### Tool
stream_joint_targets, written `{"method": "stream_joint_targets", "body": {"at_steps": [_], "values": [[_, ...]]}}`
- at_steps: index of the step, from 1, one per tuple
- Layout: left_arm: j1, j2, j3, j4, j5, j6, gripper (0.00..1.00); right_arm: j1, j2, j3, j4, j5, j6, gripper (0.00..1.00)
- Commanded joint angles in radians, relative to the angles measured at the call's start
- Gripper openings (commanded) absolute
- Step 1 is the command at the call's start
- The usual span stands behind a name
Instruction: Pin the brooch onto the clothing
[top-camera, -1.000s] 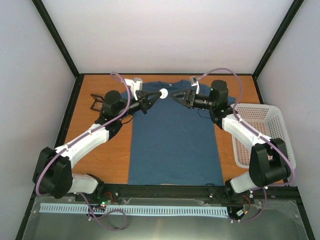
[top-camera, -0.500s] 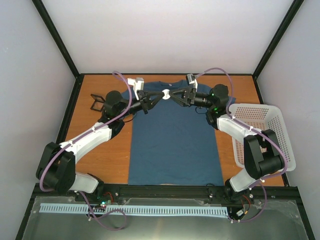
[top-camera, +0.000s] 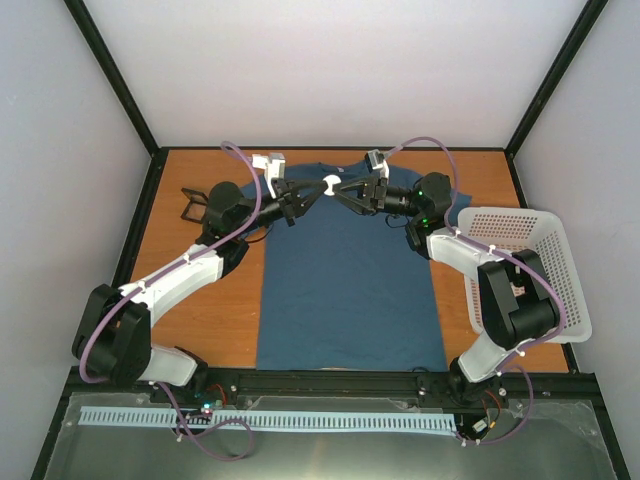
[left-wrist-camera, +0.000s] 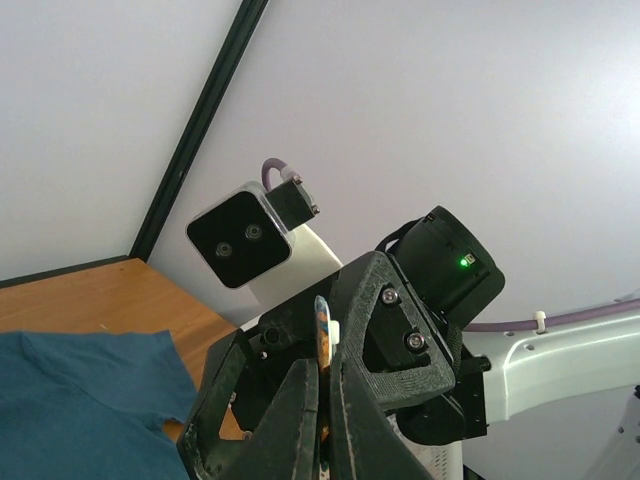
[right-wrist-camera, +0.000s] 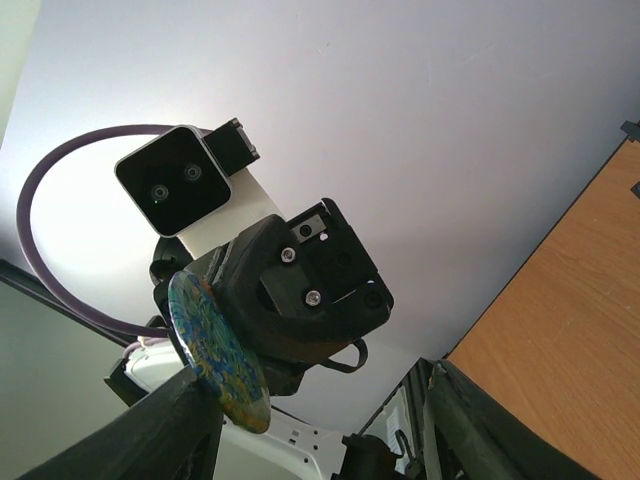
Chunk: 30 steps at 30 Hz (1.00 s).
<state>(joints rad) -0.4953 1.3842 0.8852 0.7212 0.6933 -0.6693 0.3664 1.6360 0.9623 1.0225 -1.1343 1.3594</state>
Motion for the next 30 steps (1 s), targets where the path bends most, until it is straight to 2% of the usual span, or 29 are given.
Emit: {"method": "stream_joint_targets", "body": {"at_steps": [1, 4, 10, 14, 26, 30], "values": [[-0.003, 0.000, 0.025, 0.062, 0.057, -0.010, 0.01, 0.005, 0.009, 0.020, 0.008, 0.009, 0.005, 0.54], [-0.003, -0.003, 0.023, 0.049, 0.052, -0.004, 0.01, 0.005, 0.004, 0.023, -0.014, 0.011, -0.003, 0.55], [-0.003, -0.011, 0.014, 0.047, 0.040, -0.014, 0.01, 0.006, -0.015, 0.020, -0.002, -0.004, -0.034, 0.65], [-0.003, -0.013, 0.012, 0.052, 0.026, -0.035, 0.01, 0.009, -0.014, 0.003, 0.085, -0.011, -0.001, 0.65], [-0.003, -0.001, 0.025, 0.070, 0.053, -0.061, 0.01, 0.011, 0.005, 0.001, 0.054, -0.011, -0.015, 0.57], [-0.003, -0.002, 0.027, 0.070, 0.061, -0.058, 0.01, 0.012, -0.001, 0.013, -0.031, -0.001, -0.068, 0.54]]}}
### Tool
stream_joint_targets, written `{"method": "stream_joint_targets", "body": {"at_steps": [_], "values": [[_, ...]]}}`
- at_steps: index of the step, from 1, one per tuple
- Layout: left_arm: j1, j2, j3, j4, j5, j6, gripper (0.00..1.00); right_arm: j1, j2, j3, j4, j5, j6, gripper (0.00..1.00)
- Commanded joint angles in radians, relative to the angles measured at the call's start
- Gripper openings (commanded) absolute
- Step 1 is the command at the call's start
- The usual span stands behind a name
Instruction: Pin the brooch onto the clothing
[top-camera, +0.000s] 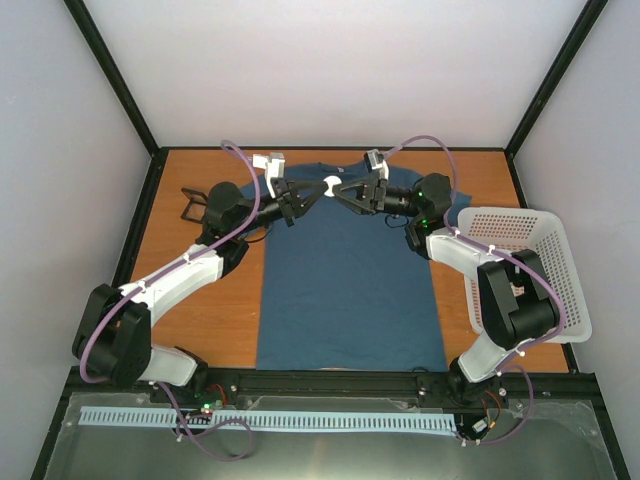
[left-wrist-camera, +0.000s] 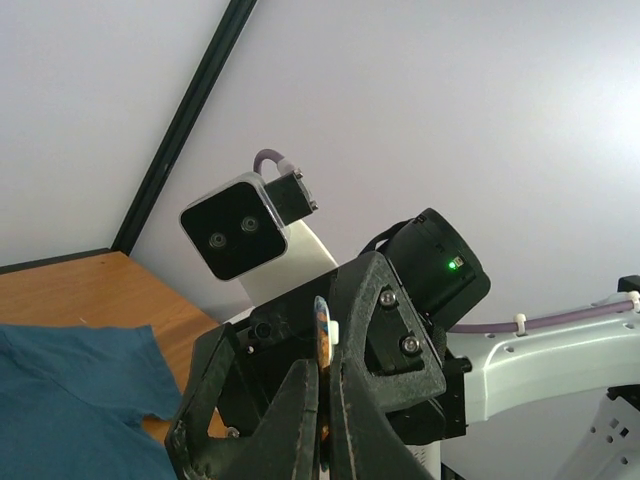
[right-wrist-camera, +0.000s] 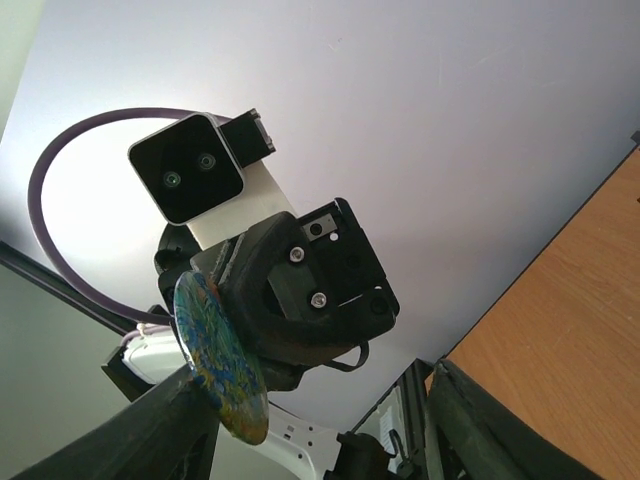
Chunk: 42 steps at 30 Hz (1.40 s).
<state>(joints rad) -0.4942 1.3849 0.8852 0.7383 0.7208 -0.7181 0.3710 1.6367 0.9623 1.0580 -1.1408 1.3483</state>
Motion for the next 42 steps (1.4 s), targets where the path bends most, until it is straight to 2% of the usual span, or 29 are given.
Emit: {"method": "stream_joint_targets", "body": {"at_steps": [1, 4, 16, 18, 19, 21, 23, 25, 26, 27, 29, 30, 33, 34, 36, 38, 40, 42], "values": [[-0.005, -0.004, 0.027, 0.051, 0.036, -0.004, 0.01, 0.007, -0.004, 0.019, -0.099, 0.008, -0.074, 0.53], [-0.007, -0.009, 0.031, 0.032, 0.040, 0.022, 0.01, 0.007, -0.006, 0.042, -0.200, 0.018, -0.122, 0.51], [-0.020, -0.035, 0.039, -0.051, 0.009, 0.099, 0.01, 0.006, -0.027, 0.097, -0.452, 0.069, -0.249, 0.53], [-0.019, -0.039, 0.037, -0.057, -0.002, 0.096, 0.01, 0.006, -0.039, 0.084, -0.397, 0.005, -0.256, 0.59], [-0.020, -0.043, 0.035, -0.065, -0.013, 0.100, 0.01, 0.006, -0.054, 0.064, -0.294, -0.048, -0.237, 0.65], [-0.020, -0.058, 0.031, -0.091, -0.041, 0.125, 0.01, -0.001, -0.099, 0.033, -0.285, -0.115, -0.270, 0.79], [-0.018, -0.076, 0.019, -0.118, -0.079, 0.171, 0.01, -0.010, -0.160, 0.035, -0.477, -0.166, -0.432, 0.84], [-0.018, -0.094, 0.010, -0.151, -0.116, 0.241, 0.01, -0.016, -0.223, 0.078, -0.858, -0.154, -0.728, 0.87], [-0.018, -0.100, 0.015, -0.181, -0.141, 0.279, 0.01, -0.018, -0.246, 0.120, -1.083, -0.111, -0.916, 0.89], [-0.018, -0.106, 0.020, -0.223, -0.167, 0.315, 0.01, -0.018, -0.266, 0.146, -1.218, -0.068, -1.040, 0.90], [-0.018, -0.120, 0.024, -0.262, -0.212, 0.390, 0.01, -0.032, -0.296, 0.157, -1.329, 0.032, -1.130, 0.91], [-0.018, -0.122, 0.027, -0.288, -0.228, 0.434, 0.01, -0.038, -0.312, 0.156, -1.357, 0.150, -1.137, 0.91], [-0.018, -0.115, 0.059, -0.397, -0.314, 0.559, 0.01, -0.036, -0.317, 0.155, -1.372, 0.449, -1.118, 0.90], [-0.018, -0.116, 0.057, -0.411, -0.385, 0.597, 0.01, -0.036, -0.306, 0.164, -1.368, 0.543, -1.066, 0.89], [-0.018, -0.111, 0.054, -0.433, -0.556, 0.610, 0.01, -0.029, -0.267, 0.181, -1.340, 0.617, -1.036, 0.87], [-0.012, -0.083, 0.069, -0.451, -0.647, 0.647, 0.01, -0.017, -0.219, 0.193, -1.299, 0.689, -1.036, 0.82], [0.015, -0.037, 0.110, -0.500, -0.701, 0.654, 0.01, 0.015, -0.177, 0.201, -1.235, 0.743, -1.134, 0.80], [0.065, -0.010, 0.121, -0.494, -0.650, 0.664, 0.01, 0.063, -0.134, 0.203, -1.171, 0.815, -1.323, 0.81]]}}
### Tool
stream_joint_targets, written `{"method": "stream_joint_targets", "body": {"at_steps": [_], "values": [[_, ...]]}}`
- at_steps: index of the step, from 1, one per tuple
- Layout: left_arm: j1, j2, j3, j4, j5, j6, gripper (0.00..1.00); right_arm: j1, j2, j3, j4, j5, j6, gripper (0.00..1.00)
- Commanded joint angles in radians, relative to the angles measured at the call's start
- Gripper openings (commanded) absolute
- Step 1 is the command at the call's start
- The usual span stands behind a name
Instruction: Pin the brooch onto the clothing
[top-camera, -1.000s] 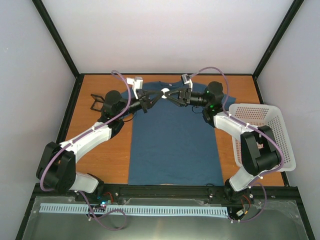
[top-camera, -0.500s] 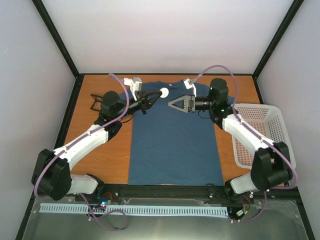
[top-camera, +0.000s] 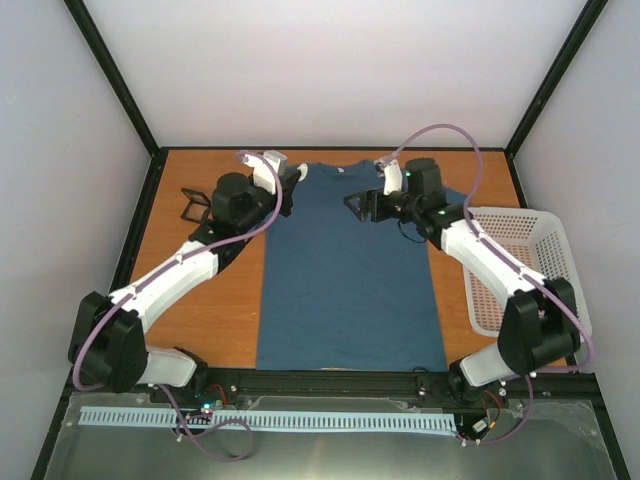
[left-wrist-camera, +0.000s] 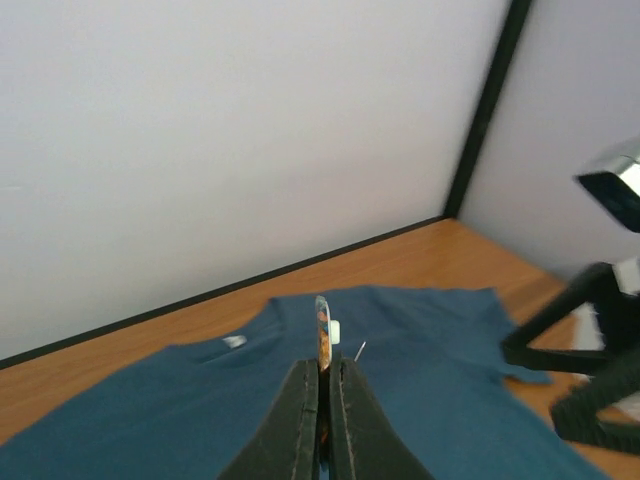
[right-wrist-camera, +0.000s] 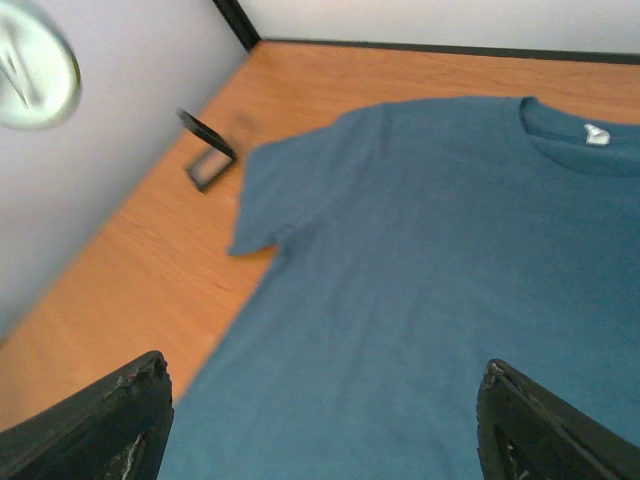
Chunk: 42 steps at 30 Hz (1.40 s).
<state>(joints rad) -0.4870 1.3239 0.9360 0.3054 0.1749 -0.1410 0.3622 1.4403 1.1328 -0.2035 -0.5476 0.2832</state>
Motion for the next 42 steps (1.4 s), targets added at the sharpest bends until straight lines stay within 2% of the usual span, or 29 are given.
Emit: {"method": "stream_joint_targets", "body": {"at_steps": [1, 5, 7, 10, 14, 17, 21, 26, 31, 42], "values": [[0.078, 0.063, 0.062, -0.037, -0.083, 0.099, 0.01, 0.085, 0.092, 0.059, 0.080, 0.242, -0.352, 0.82], [0.120, 0.116, 0.017, 0.101, -0.055, 0.241, 0.01, 0.086, 0.232, 0.171, 0.060, 0.239, -0.632, 0.83], [0.166, 0.162, 0.016, 0.146, 0.020, 0.273, 0.01, 0.083, 0.326, 0.280, 0.005, 0.207, -0.764, 0.83], [0.237, 0.259, 0.036, 0.225, 0.169, 0.313, 0.01, 0.063, 0.500, 0.469, -0.135, 0.154, -0.788, 0.83], [0.269, 0.374, 0.060, 0.325, 0.253, 0.414, 0.01, 0.051, 0.674, 0.714, -0.280, 0.070, -0.802, 0.79], [0.315, 0.438, 0.097, 0.367, 0.340, 0.422, 0.01, 0.050, 0.771, 0.802, -0.317, 0.033, -0.816, 0.76], [0.342, 0.493, 0.104, 0.446, 0.386, 0.460, 0.01, 0.059, 0.880, 0.894, -0.367, 0.027, -0.880, 0.72], [0.390, 0.553, 0.140, 0.484, 0.418, 0.436, 0.01, 0.066, 0.994, 1.043, -0.436, 0.053, -0.936, 0.70], [0.400, 0.592, 0.165, 0.492, 0.435, 0.472, 0.01, 0.066, 1.089, 1.186, -0.497, 0.110, -1.028, 0.68], [0.400, 0.608, 0.147, 0.553, 0.454, 0.397, 0.01, 0.065, 1.229, 1.380, -0.536, 0.092, -0.977, 0.67]]}}
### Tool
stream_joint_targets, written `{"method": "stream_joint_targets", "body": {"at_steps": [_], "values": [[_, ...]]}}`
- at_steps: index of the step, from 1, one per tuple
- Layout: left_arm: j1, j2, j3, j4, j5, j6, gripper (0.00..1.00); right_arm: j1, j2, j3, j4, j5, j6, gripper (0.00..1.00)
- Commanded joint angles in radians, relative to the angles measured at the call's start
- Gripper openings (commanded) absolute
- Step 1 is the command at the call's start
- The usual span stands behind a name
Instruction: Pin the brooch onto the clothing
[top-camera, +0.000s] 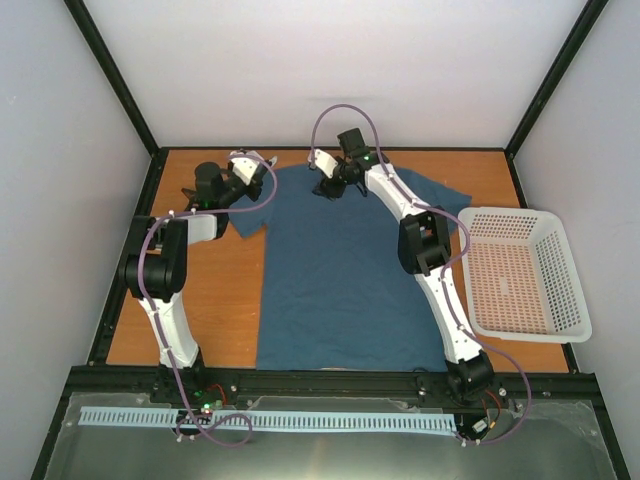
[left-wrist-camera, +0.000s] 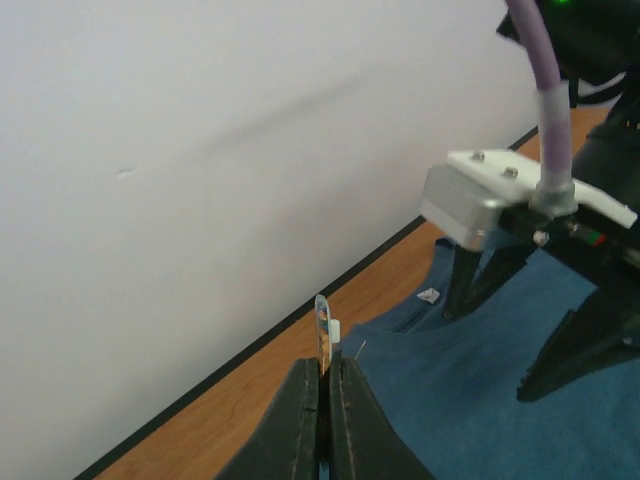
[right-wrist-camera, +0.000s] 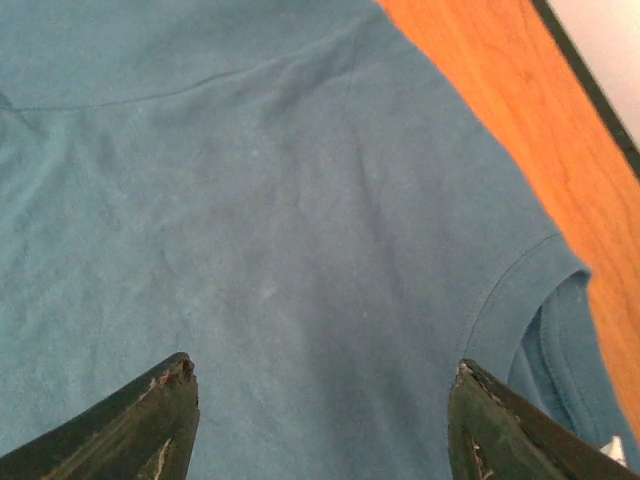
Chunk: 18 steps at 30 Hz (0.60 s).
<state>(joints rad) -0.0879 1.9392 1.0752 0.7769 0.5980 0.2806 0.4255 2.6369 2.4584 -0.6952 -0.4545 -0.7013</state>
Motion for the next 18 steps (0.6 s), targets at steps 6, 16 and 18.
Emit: {"method": "stream_joint_targets", "body": {"at_steps": [6, 16, 18], "values": [[0.001, -0.016, -0.011, 0.089, 0.031, -0.035, 0.01, -0.013, -0.004, 0.005, -0.067, -0.011, 0.027, 0.68], [-0.001, -0.009, -0.015, 0.088, 0.066, -0.052, 0.01, -0.030, 0.042, 0.030, -0.135, -0.043, -0.106, 0.67], [-0.004, -0.008, -0.013, 0.086, 0.078, -0.051, 0.01, -0.028, 0.056, 0.030, -0.124, -0.041, -0.109, 0.67]]}}
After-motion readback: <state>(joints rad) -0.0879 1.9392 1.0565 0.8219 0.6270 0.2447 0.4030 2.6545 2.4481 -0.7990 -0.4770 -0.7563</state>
